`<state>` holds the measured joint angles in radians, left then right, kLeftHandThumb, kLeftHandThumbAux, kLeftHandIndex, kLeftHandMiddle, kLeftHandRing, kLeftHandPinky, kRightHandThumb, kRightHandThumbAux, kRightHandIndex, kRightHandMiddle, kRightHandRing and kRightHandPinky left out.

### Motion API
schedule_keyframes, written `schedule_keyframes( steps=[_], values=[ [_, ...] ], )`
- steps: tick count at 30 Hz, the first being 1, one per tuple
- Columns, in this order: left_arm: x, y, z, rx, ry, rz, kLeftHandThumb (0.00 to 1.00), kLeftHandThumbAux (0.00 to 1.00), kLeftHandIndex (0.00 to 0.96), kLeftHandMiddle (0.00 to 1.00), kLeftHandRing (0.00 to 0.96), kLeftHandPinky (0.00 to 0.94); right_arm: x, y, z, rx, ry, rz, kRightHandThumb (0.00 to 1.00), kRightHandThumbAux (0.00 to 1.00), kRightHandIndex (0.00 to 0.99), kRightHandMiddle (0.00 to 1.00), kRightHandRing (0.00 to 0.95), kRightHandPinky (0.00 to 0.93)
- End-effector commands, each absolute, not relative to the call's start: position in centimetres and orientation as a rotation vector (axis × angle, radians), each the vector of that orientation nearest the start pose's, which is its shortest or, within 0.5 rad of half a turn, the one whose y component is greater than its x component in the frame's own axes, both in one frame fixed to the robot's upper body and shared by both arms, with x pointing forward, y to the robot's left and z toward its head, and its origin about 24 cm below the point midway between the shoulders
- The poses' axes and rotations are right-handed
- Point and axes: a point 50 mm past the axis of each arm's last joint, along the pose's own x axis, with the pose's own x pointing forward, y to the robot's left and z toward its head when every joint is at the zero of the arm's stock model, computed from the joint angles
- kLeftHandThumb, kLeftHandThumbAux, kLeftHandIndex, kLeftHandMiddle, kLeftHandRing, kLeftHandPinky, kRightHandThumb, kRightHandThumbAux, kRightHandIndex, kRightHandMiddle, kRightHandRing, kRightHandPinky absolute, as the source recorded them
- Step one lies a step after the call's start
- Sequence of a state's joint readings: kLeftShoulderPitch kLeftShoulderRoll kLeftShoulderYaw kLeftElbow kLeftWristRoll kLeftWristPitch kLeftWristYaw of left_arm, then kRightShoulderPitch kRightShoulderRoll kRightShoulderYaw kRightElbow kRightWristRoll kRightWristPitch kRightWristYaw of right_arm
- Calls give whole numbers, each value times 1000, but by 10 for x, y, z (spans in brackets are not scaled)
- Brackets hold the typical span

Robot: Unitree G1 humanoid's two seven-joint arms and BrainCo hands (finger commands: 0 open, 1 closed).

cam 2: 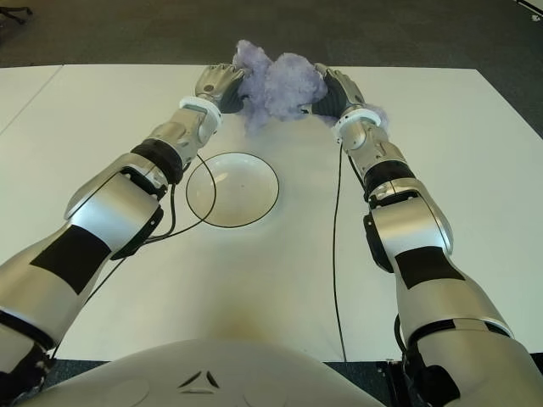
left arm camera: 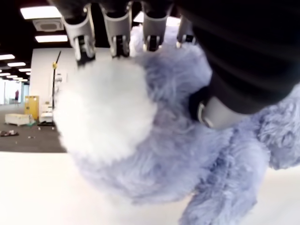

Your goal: Put the doll into the plate.

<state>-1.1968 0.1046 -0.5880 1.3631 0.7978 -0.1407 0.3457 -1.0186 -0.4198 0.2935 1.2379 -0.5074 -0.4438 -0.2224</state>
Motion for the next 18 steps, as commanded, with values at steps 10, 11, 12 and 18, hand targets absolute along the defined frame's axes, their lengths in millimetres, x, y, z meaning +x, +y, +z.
schedule_keyframes(
  steps=[10,11,12,18],
  values=[
    [410,63,156,1679,-541,-238,948,651,388,503,524,661,401,-209,221,-1002,-484,18,720,708,442,829,837,854],
    [411,63,158,1692,-545,-240,949,650,390,504,524,663,401,-210,223,-1003,-487,14,721,708,441,830,838,856],
    [411,64,159,1699,-548,-241,949,650,391,504,524,663,401,-210,224,-1004,-488,13,721,708,442,831,839,856],
    [412,63,165,1706,-565,-244,950,648,394,508,526,682,399,-216,248,-1008,-517,-4,722,707,441,835,843,860]
  ],
)
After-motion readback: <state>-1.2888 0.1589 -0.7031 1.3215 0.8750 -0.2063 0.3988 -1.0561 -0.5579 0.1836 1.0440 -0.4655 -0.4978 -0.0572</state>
